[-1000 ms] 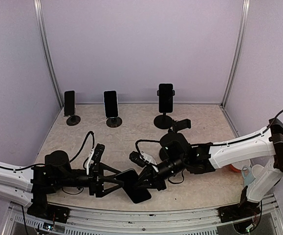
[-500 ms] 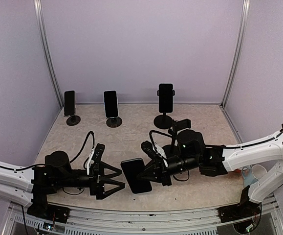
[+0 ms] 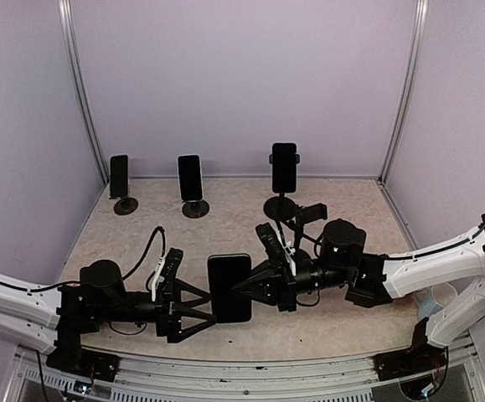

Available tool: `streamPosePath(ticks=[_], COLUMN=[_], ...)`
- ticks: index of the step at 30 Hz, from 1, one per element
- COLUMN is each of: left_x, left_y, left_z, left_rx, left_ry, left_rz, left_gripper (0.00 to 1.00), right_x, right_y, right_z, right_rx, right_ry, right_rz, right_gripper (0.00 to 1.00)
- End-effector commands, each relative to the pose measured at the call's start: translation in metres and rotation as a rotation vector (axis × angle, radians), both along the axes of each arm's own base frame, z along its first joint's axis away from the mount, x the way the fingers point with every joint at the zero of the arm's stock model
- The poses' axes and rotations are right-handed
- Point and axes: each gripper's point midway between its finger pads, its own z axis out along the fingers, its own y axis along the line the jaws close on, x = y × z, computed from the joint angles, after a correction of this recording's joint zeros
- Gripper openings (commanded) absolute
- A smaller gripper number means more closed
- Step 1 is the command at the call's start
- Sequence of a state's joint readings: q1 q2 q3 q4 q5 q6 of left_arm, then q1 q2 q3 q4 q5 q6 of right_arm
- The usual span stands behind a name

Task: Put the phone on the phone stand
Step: Pass from the right arm to the left

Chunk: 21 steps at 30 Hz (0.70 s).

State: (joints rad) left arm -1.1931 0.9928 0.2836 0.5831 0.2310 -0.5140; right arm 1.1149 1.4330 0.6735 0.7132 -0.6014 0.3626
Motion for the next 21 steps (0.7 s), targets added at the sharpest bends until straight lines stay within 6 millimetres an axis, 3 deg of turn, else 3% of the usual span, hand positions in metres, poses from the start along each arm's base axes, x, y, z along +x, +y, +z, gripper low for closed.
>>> streamPosePath(ticks=[1, 9, 18, 21], left_x=[-0.005, -0.009, -0.011, -0.011], left_y=[-0.007, -0.01, -0.01, -0.011], left_z=[0.017, 0.017, 0.018, 0.018], left_rx=[-0.047, -0.049, -0.055, -0.053], left_ry=[-0.031, -0.038, -0.046, -0.046], left_rz=[-0.03, -0.053, -0.062, -0.066], left_gripper=[0.92, 0.72, 0.36, 0.18], right_x=[0.003, 0.011, 0.018, 0.018], right_y=[-0.001, 0.007, 0.013, 0.014], right_z=[0.033, 0.029, 0.02, 0.019], right_rx=[0.155, 0.159, 0.151, 0.152], right_ry=[0.043, 0.115, 0.164, 0.17], right_rz=[-0.01, -0.028, -0.052, -0.049], right_gripper=[0.0, 0.0, 0.0, 0.0])
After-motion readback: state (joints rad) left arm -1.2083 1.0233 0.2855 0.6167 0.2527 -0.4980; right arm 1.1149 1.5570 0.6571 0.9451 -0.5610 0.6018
